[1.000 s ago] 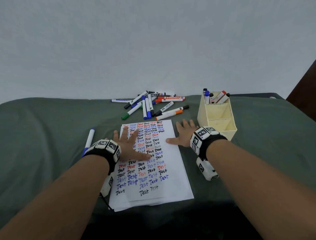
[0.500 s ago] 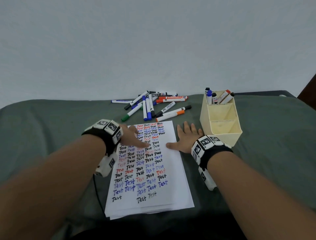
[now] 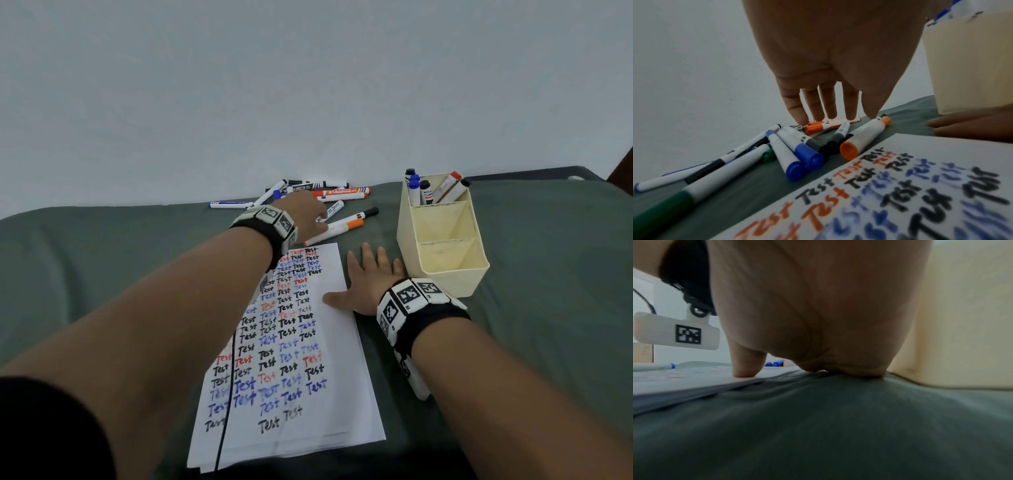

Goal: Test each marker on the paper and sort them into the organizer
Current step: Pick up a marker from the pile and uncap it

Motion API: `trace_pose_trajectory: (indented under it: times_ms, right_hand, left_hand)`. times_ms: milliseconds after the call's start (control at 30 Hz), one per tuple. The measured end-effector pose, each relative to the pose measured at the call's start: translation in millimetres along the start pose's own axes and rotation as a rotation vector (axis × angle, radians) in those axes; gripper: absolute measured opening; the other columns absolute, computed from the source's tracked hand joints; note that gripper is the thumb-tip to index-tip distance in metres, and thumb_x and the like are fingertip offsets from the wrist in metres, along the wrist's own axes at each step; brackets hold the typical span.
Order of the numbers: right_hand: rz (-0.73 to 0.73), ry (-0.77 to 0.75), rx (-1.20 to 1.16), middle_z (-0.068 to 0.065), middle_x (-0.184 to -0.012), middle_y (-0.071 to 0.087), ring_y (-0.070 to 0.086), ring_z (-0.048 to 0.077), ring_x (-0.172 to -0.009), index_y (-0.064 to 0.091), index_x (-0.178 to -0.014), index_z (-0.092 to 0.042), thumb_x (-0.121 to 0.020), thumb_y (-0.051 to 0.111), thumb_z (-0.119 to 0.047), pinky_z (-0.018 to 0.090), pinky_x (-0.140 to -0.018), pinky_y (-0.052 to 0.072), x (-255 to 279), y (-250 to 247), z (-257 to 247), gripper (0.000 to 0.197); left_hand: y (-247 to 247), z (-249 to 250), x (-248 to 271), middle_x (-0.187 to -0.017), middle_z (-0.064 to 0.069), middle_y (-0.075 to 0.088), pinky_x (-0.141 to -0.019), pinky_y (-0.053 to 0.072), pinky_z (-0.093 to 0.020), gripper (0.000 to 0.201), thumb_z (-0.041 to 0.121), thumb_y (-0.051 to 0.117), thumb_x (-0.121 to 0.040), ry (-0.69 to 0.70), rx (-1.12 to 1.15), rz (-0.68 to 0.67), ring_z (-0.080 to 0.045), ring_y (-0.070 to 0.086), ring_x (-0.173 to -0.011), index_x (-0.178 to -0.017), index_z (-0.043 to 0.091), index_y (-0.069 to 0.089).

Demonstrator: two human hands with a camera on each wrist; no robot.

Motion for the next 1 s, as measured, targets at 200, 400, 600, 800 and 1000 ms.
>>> trace_pose_trajectory:
  times_ms: [200,400,600,800,1000]
  right_hand:
    - [-0.012,-0.006,0.006,0.008,-0.167,-0.026,-0.023,0.033,-0.153,-0.011,-0.162,-0.022,-0.088,0.042,-0.080,0.056,-0.123,-0.008,0,0,0,0.108]
    - [-0.018,-0.007,-0.001,0.008,-0.166,-0.027,-0.024,0.033,-0.153,-0.011,-0.162,-0.022,-0.087,0.043,-0.080,0.057,-0.123,-0.009,-2,0,-1,0.108]
    - [0.014,-0.009,-0.040,0.009,-0.168,-0.020,-0.018,0.034,-0.154,-0.002,-0.163,-0.022,-0.085,0.050,-0.078,0.058,-0.123,-0.004,-3,-3,-1,0.110]
    - [0.295,-0.067,-0.173,0.007,-0.150,0.040,0.041,0.030,-0.136,0.034,-0.145,-0.019,-0.093,0.054,-0.058,0.050,-0.105,0.043,3,-19,-2,0.068]
    - [0.560,-0.211,-0.183,0.000,-0.133,0.051,0.053,0.024,-0.115,0.034,-0.145,-0.033,-0.095,0.059,-0.037,0.033,-0.081,0.045,11,-31,-2,0.056]
  left_hand:
    - [11,17,-17,-0.135,-0.012,0.046,-0.104,0.042,-0.049,0.061,0.063,0.031,-0.100,-0.041,-0.115,-0.089,-0.034,0.037,-0.130,-0.127,0.019,0.065]
    - [20,11,-26,-0.122,-0.014,0.049,-0.098,0.044,-0.042,0.066,0.071,0.034,-0.095,-0.146,-0.162,-0.044,-0.034,0.045,-0.118,-0.082,0.010,0.057]
    - [20,3,-19,-0.121,-0.009,0.053,-0.092,0.049,-0.041,0.055,0.063,0.043,-0.097,-0.154,-0.103,0.055,-0.029,0.049,-0.113,-0.100,0.013,0.065]
    - [23,-13,20,-0.104,0.002,0.050,-0.088,0.046,-0.034,0.030,0.049,0.060,-0.095,-0.073,0.162,0.285,-0.020,0.051,-0.104,-0.106,0.021,0.061]
    - [22,-12,73,-0.074,0.013,0.051,-0.054,0.029,-0.023,0.018,0.043,0.066,-0.093,0.007,0.301,0.346,-0.007,0.049,-0.066,-0.089,0.029,0.056]
Point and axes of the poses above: each hand's wrist, its own x-axis away from the middle knuckle, its own y-axis out of the palm, z = x × y, the point moved 2 cm from there along -x, towards the middle knuckle
